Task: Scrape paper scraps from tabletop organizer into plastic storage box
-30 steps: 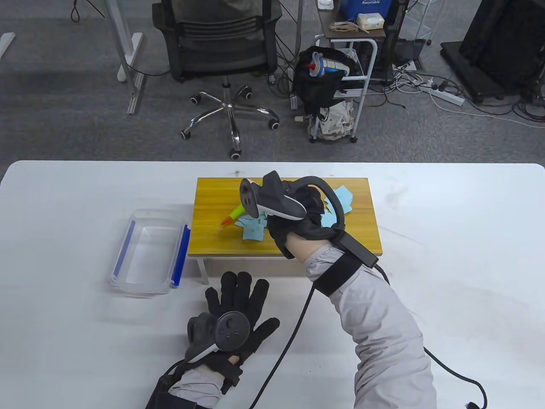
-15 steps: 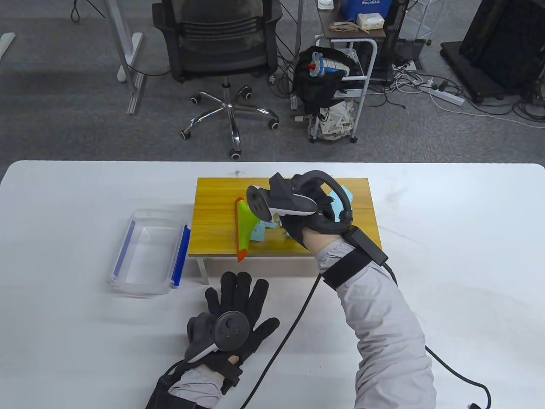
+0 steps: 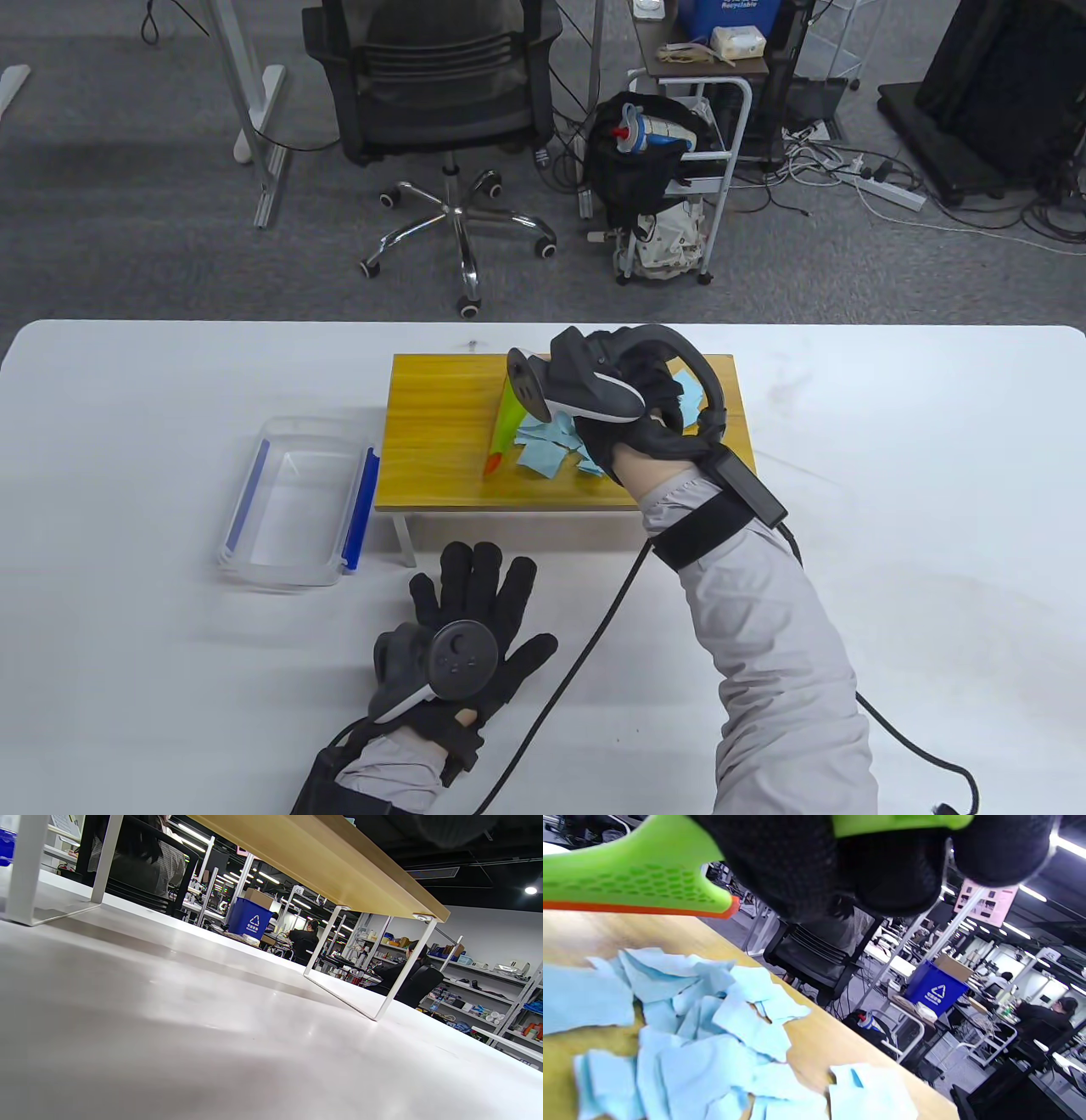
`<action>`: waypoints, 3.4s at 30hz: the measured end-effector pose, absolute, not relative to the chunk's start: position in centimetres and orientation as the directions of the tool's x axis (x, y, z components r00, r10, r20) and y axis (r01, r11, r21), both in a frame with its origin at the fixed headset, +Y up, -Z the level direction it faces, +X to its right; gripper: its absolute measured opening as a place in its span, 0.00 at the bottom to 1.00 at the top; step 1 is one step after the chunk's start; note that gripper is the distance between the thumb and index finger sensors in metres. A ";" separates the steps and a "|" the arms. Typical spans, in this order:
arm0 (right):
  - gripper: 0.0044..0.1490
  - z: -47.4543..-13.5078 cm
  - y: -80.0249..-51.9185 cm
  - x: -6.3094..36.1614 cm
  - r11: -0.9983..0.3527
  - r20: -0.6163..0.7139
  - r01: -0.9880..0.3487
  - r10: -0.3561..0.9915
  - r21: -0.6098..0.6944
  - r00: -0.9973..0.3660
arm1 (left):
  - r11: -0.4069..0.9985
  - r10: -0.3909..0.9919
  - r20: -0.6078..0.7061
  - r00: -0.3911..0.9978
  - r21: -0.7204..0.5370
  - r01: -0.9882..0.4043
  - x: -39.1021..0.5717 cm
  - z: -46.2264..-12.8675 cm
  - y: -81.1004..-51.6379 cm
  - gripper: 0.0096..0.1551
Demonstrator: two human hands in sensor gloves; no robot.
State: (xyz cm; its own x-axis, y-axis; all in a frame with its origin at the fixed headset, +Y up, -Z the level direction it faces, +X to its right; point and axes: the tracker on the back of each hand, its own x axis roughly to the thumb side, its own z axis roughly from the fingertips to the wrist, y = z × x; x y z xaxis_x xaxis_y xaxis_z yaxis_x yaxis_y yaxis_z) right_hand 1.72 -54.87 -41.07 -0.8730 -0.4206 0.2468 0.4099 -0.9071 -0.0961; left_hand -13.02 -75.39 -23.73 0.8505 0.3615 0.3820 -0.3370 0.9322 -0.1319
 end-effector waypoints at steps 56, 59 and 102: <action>0.39 -39.9 -55.8 6.8 -0.911 -0.123 0.390 -0.405 0.130 -0.906 | 0.931 0.366 0.373 0.853 -0.134 -0.340 -13.1 -23.8 -75.3 0.49; 0.39 -39.6 -54.6 6.4 -0.928 -0.124 0.349 -0.365 0.132 -0.923 | 0.931 0.366 0.373 0.853 -0.134 -0.341 -13.2 -23.8 -75.4 0.49; 0.35 -42.9 -55.9 7.8 -0.993 0.232 0.118 -0.112 0.013 -0.966 | 0.924 0.383 0.363 0.849 -0.164 -0.346 -13.0 -23.9 -75.5 0.48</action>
